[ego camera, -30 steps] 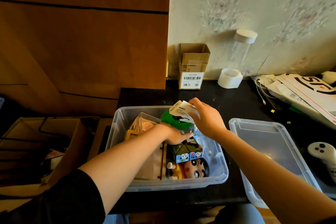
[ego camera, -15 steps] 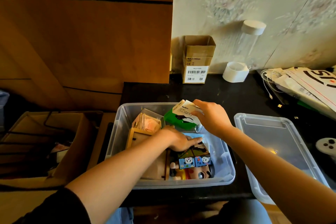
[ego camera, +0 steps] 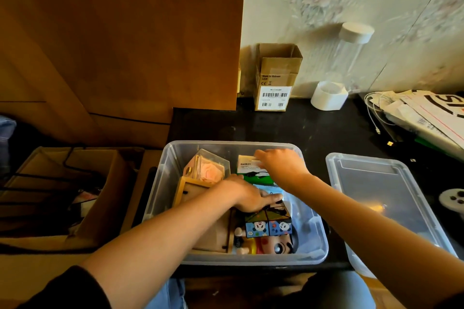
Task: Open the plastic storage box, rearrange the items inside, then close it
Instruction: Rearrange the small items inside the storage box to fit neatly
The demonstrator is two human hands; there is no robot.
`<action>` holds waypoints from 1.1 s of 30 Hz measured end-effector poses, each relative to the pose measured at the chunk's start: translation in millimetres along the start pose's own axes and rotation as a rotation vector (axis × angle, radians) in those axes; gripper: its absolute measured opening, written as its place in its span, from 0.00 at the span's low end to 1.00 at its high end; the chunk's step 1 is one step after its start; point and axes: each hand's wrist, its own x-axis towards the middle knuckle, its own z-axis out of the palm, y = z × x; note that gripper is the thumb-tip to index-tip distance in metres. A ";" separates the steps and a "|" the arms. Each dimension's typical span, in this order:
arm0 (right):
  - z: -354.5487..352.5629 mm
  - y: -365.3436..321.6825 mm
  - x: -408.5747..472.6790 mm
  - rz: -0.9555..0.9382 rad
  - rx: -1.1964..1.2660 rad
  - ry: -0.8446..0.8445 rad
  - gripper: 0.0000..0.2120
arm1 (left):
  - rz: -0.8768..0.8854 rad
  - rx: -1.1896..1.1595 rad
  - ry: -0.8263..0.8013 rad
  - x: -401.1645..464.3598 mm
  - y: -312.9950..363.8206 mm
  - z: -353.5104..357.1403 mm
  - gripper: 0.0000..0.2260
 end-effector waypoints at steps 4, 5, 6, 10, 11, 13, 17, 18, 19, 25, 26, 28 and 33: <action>-3.2 -7.7 0.7 0.027 0.043 0.046 0.19 | 0.048 0.012 0.028 -5.0 1.0 -1.8 0.30; -3.4 -7.0 -3.4 0.034 0.072 0.118 0.18 | 0.058 0.036 0.056 -6.8 0.4 -2.4 0.31; -4.2 -4.8 -8.1 0.035 0.082 0.194 0.18 | 0.065 0.069 0.092 -8.8 -0.7 -3.2 0.31; -11.1 11.0 -21.5 0.045 0.078 0.322 0.17 | 0.106 0.100 0.228 -16.3 -9.9 -5.6 0.28; -12.8 13.9 -22.1 0.030 0.075 0.280 0.16 | 0.118 0.054 0.245 -17.9 -12.1 -5.9 0.26; -14.7 16.9 -22.8 0.014 0.077 0.166 0.17 | 0.145 -0.072 0.256 -22.0 -14.7 -6.3 0.25; -21.6 16.4 -30.0 0.116 0.136 0.158 0.14 | 0.275 -0.332 0.157 -30.0 -11.4 -2.3 0.26; -22.4 15.6 -32.9 0.126 0.170 0.185 0.11 | 0.299 -0.350 0.152 -31.4 -9.8 -0.8 0.26; -23.2 14.0 -36.6 0.131 0.216 0.196 0.10 | 0.317 -0.376 0.150 -32.6 -8.7 -0.1 0.27; -22.2 3.0 -56.2 0.149 0.417 0.067 0.11 | 0.328 -0.293 0.238 -37.1 -5.3 4.9 0.35; -23.3 4.4 -57.3 0.183 0.490 0.076 0.10 | 0.311 -0.304 0.300 -39.0 -5.7 6.1 0.34; -26.9 8.7 -59.4 0.242 0.708 0.090 0.10 | 0.313 -0.430 0.439 -49.3 -9.6 3.5 0.33; -31.3 9.8 -62.7 0.239 0.831 -0.041 0.11 | 0.212 -0.728 0.705 -82.5 -51.5 -14.6 0.31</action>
